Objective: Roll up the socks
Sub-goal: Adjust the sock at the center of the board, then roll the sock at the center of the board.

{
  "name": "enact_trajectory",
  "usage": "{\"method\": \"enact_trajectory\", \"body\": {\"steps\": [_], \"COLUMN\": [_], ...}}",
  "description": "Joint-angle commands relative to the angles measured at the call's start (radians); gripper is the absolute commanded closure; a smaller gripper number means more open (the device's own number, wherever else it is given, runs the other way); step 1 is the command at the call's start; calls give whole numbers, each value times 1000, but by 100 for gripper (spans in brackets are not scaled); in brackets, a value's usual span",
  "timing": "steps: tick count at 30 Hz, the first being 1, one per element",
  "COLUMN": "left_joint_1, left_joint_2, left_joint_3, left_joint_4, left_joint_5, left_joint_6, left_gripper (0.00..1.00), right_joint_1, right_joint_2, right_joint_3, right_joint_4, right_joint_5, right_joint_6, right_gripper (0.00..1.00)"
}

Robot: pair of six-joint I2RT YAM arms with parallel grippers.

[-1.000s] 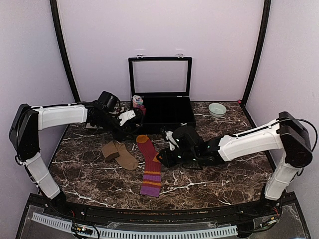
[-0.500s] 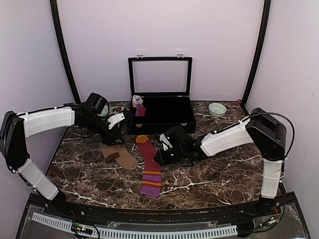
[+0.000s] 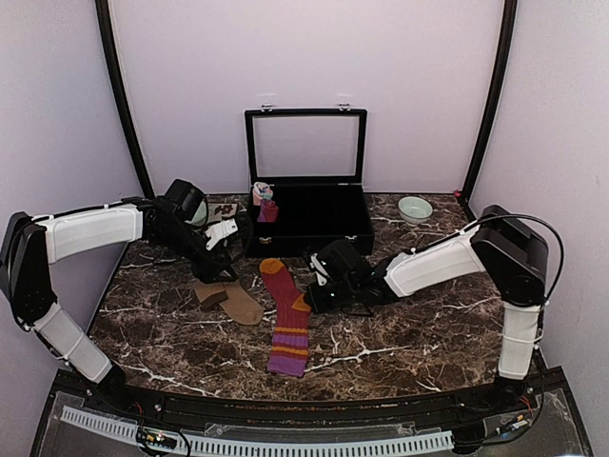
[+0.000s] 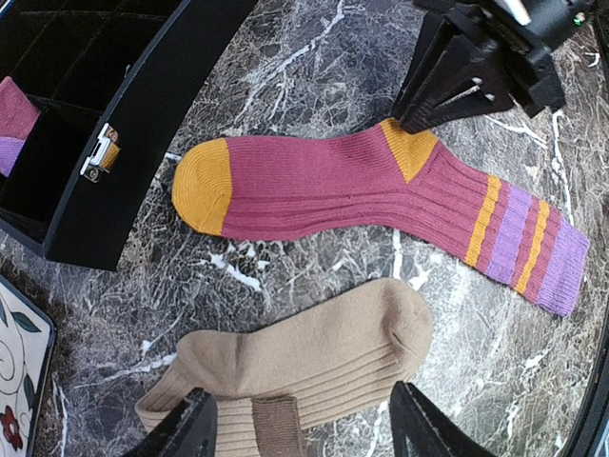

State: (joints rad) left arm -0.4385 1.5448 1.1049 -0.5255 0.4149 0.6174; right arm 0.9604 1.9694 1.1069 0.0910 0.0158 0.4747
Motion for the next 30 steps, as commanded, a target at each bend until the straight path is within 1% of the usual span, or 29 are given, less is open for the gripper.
{"method": "enact_trajectory", "body": {"steps": [1, 3, 4, 6, 8, 9, 11, 13, 14, 15, 17, 18, 20, 22, 25, 28, 30], "left_joint_1": [2, 1, 3, 6, 7, 9, 7, 8, 8, 8, 6, 5, -8, -32, -90, -149, -170], "left_joint_2": [-18, -25, -32, -50, -65, -69, -78, -84, -89, -94, -113, -118, -113, -87, -35, 24, 91], "left_joint_3": [-7, -16, -26, -48, -59, -61, -61, -61, -64, -74, -103, -119, -142, -140, -125, -96, -53], "left_joint_4": [-14, -9, 6, 43, 55, 55, 51, 35, 25, 23, 33, 39, 56, 62, 74, 104, 115], "left_joint_5": [24, 29, 34, 44, 59, 60, 52, 52, 58, 67, 90, 99, 94, 79, 58, 33, 39], "left_joint_6": [-16, -19, -27, -50, -57, -61, -70, -68, -67, -65, -56, -51, -48, -50, -54, -46, -58], "left_gripper": [34, 31, 28, 24, 15, 14, 12, 12, 12, 8, 5, 4, 4, 4, 4, 4, 4], "right_joint_1": [79, 141, 180, 243, 296, 324, 351, 378, 403, 430, 479, 497, 522, 553, 593, 595, 594], "right_joint_2": [-138, -204, -236, -281, -315, -331, -356, -368, -407, -423, -437, -435, -424, -420, -405, -348, -308], "right_joint_3": [-50, -84, -97, -98, -108, -126, -170, -217, -243, -266, -295, -302, -324, -367, -413, -380, -360], "right_joint_4": [27, 33, 33, -8, -55, -63, -64, -55, -31, -8, 19, 15, 30, 97, 228, 238, 240], "right_joint_5": [138, 266, 336, 456, 564, 610, 656, 633, 620, 591, 560, 533, 448, 391, 371, 359, 344], "right_joint_6": [-89, -138, -167, -201, -208, -210, -206, -214, -235, -268, -310, -315, -319, -330, -370, -412, -456], "right_gripper": [78, 59, 53, 48, 43, 40, 35, 34, 34, 34, 35, 37, 42, 45, 46, 47, 48]}}
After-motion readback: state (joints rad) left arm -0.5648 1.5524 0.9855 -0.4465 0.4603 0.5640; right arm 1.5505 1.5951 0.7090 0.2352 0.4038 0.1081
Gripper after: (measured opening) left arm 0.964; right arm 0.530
